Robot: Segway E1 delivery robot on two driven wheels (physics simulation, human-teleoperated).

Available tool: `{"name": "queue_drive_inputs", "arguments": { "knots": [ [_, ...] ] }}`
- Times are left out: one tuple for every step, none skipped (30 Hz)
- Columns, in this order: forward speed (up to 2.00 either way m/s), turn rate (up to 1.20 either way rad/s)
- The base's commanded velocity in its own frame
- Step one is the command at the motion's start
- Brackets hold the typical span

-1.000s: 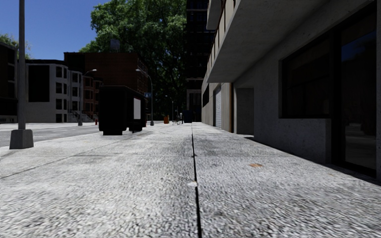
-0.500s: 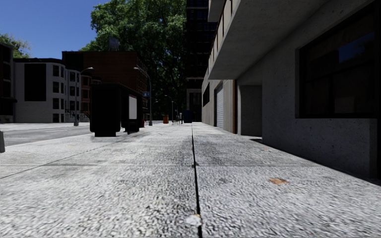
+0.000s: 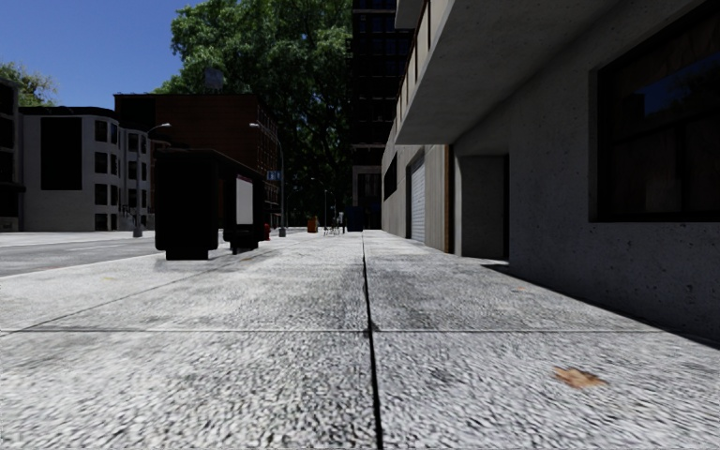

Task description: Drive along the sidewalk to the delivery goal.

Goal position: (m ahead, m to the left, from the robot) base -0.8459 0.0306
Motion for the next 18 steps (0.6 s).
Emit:
{"name": "queue_drive_inputs", "arguments": {
  "knots": [
    [0.76,0.00],
    [0.76,0.00],
    [0.76,0.00],
    [0.76,0.00],
    [0.75,0.00],
    [0.75,0.00],
    [0.75,0.00],
    [0.75,0.00],
    [0.00,0.00],
    [0.00,0.00],
    [0.00,0.00],
    [0.00,0.00],
    [0.00,0.00],
    [0.00,0.00],
    [0.00,0.00],
    [0.00,0.00],
    [0.00,0.00],
    [0.00,0.00]
  ]
}}
